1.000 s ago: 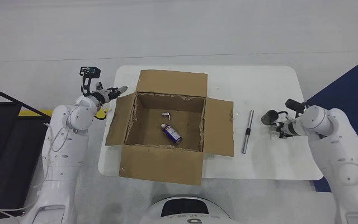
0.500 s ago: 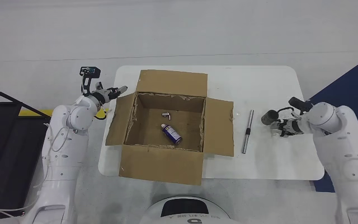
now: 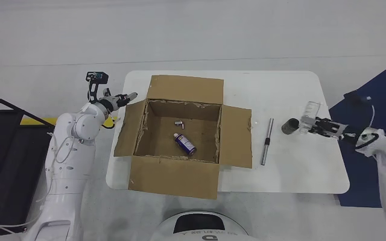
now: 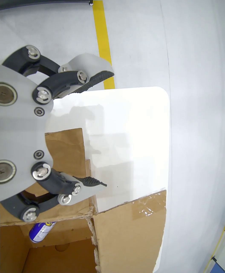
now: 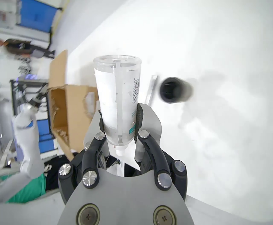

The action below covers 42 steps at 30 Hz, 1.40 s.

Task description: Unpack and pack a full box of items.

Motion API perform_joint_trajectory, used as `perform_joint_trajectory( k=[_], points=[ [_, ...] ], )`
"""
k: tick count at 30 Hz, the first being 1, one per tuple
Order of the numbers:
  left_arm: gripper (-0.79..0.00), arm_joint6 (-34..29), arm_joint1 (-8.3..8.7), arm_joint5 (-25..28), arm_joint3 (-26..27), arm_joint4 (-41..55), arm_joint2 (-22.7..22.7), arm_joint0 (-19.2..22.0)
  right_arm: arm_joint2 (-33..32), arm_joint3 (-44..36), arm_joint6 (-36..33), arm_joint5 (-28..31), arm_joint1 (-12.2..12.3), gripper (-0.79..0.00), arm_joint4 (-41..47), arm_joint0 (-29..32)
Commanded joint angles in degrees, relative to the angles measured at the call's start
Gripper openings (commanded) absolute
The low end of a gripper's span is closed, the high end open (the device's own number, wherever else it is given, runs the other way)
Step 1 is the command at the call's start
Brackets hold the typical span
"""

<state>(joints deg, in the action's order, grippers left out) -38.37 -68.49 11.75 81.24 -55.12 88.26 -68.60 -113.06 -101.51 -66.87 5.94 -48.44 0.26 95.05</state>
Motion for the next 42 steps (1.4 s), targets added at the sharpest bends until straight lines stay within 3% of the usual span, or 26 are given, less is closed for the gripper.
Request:
perform_joint_trajectory(
  k=[1,6,11,16,23,24,27,30,32,33,34,38,42],
  points=[
    [0.000,0.00,0.00,0.00,0.00,0.00,0.00,0.00,2.59,-4.31,-1.05,1.51,-0.07,-0.785,1.52,0.14],
    [0.000,0.00,0.00,0.00,0.00,0.00,0.00,0.00,15.53,-12.03,-2.62,-0.62,-0.12,-0.785,-1.87,-6.61],
    [0.000,0.00,0.00,0.00,0.00,0.00,0.00,0.00,32.90,-11.38,-1.55,-6.33,-1.33,-0.785,-6.40,-19.08],
    [0.000,0.00,0.00,0.00,0.00,0.00,0.00,0.00,50.38,-9.95,2.46,-14.30,-4.11,-0.785,-12.39,-29.77],
    [0.000,0.00,0.00,0.00,0.00,0.00,0.00,0.00,68.42,-5.32,4.02,-23.38,-8.35,-0.785,-24.46,-40.88],
    [0.000,0.00,0.00,0.00,0.00,0.00,0.00,0.00,71.02,-4.77,3.80,-24.76,-9.06,-0.668,-26.86,-42.29],
    [0.000,0.00,0.00,0.00,0.00,0.00,0.00,0.00,77.20,-2.94,4.04,-29.19,-11.40,-0.563,-31.05,-45.78],
    [0.000,0.00,0.00,0.00,0.00,0.00,0.00,0.00,80.94,-1.34,5.02,-32.41,-13.48,-0.523,-33.11,-48.38],
    [0.000,0.00,0.00,0.00,0.00,0.00,0.00,0.00,82.15,-0.77,5.70,-33.92,-14.49,-0.419,-33.61,-49.42],
    [0.000,0.00,0.00,0.00,0.00,0.00,0.00,0.00,82.39,-0.80,6.00,-34.53,-14.85,-0.157,-33.70,-49.72],
    [0.000,0.00,0.00,0.00,0.00,0.00,0.00,0.00,82.40,-1.00,6.29,-35.02,-15.11,0.000,-33.66,-49.87],
    [0.000,0.00,0.00,0.00,0.00,0.00,0.00,0.00,81.05,-4.60,7.58,-35.91,-15.03,0.000,-34.86,-48.78],
    [0.000,0.00,0.00,0.00,0.00,0.00,0.00,0.00,75.04,-11.83,8.61,-36.07,-13.03,0.000,-35.47,-44.37]
  ],
)
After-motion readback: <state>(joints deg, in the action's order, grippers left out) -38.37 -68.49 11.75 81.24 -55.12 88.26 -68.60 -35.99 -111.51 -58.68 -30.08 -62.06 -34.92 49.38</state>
